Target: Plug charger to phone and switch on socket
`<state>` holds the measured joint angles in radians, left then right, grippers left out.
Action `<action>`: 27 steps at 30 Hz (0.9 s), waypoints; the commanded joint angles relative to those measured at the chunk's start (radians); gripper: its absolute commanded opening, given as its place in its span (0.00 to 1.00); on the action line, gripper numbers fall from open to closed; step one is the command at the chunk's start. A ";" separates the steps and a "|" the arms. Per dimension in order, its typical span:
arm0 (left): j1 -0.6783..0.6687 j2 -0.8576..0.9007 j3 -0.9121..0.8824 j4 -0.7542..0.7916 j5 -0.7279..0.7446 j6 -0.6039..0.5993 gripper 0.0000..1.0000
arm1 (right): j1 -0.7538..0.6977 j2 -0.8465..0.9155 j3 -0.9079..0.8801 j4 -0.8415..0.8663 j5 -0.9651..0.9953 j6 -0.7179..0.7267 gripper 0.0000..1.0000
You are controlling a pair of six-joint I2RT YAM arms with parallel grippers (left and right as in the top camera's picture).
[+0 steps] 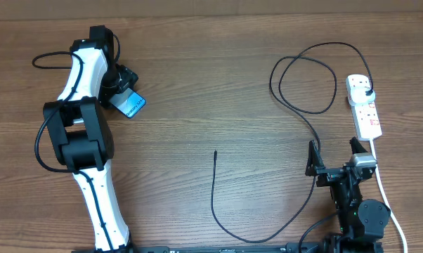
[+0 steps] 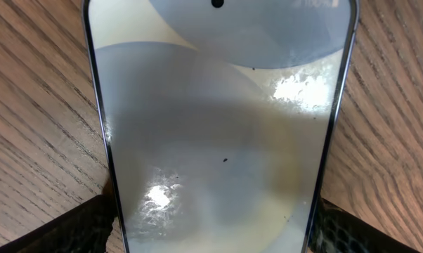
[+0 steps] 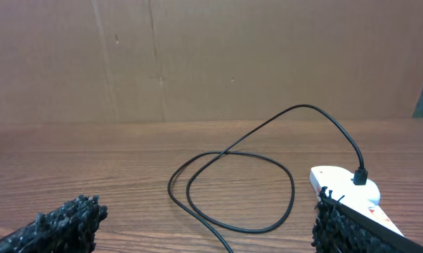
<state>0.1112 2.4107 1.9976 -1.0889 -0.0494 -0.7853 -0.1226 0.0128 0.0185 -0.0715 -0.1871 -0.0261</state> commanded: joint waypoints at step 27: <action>0.000 0.039 -0.031 0.005 -0.006 -0.003 0.88 | 0.006 -0.010 -0.011 0.005 -0.005 0.002 1.00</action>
<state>0.1112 2.4107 1.9976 -1.0882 -0.0502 -0.7853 -0.1226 0.0128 0.0185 -0.0715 -0.1875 -0.0257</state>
